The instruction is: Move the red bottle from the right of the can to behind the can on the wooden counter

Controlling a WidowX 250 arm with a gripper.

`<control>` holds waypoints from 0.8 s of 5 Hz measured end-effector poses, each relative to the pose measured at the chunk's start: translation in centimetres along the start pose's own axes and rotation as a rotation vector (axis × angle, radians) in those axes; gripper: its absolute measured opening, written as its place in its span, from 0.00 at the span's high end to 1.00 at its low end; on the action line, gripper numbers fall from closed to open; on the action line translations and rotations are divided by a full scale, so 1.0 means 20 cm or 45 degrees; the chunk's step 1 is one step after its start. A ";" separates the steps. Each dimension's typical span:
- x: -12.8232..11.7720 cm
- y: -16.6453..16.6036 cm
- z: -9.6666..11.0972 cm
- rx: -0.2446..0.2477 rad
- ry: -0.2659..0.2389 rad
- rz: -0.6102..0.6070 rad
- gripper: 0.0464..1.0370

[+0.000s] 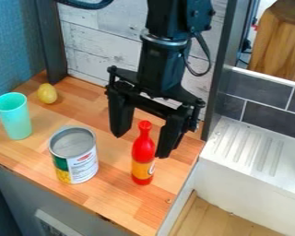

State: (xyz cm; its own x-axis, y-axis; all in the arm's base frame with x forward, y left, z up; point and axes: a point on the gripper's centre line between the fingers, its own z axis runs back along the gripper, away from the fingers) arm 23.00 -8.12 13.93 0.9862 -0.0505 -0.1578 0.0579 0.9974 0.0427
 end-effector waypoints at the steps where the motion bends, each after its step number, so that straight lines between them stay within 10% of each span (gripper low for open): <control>1: 0.00 0.00 -0.03 0.008 0.026 0.000 0.04; 4: 0.09 0.14 -0.06 0.014 0.022 0.034 0.04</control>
State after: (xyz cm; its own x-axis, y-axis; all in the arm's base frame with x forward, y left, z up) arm 24.83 -5.32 12.64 0.9846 -0.0228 -0.1735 0.0333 0.9978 0.0579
